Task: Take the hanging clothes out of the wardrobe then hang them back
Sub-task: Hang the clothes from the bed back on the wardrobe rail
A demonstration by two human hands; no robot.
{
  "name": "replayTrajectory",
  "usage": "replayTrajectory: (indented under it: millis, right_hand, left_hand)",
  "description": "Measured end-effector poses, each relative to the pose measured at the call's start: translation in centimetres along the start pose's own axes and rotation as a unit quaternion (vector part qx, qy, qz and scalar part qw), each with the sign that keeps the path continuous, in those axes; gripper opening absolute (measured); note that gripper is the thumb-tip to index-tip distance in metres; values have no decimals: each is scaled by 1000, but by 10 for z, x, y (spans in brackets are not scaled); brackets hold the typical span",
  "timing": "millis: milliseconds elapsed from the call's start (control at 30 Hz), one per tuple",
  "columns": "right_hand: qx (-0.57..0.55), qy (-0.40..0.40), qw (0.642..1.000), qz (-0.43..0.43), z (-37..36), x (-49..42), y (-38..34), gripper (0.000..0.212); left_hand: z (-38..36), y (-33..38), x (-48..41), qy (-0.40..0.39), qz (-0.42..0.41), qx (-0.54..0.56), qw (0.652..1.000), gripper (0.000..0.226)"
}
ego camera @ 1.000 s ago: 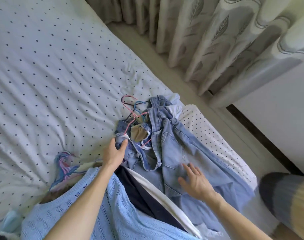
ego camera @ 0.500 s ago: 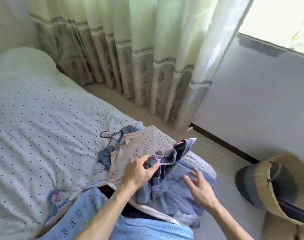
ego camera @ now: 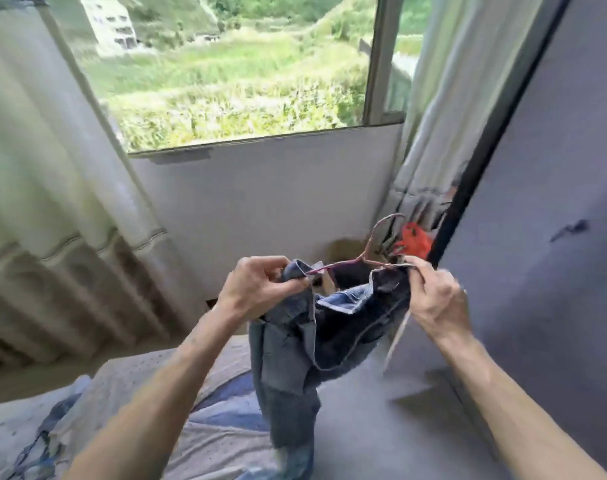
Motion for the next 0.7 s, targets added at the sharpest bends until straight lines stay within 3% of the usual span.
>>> replayTrajectory:
  millis: [200,367,433,600,700]
  right_hand:
    - [9,71,996,-59,140,-78,62,25]
    - [6,140,986,-94,225,-127,90,15]
    - [-16,114,987,-116,238,-129,97,10]
    - [-134,-82,968,-198,235,-105,153,8]
    - [-128,-68,963,-227,231,-84,184,10]
  left_hand:
    - [-67,143,-41,-69,-177,-33,981,43]
    - [-98,238,-56,-94,-249,-16,964,45]
    - [-116,256,-57,-108,-240,9,965,36]
    - [-169,254,-51,-179,-194,26,964,30]
    - [-206,244,-50,-200,-144,47,968,50]
Point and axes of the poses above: each hand's wrist, its own x-axis away from the middle knuckle, its own z-axis out of the back of the hand, y = z × x, the point moved 4 cm from there along -x, towards the middle knuckle, and after that the axes turned 10 degrees about y, right-handed, at the moved point
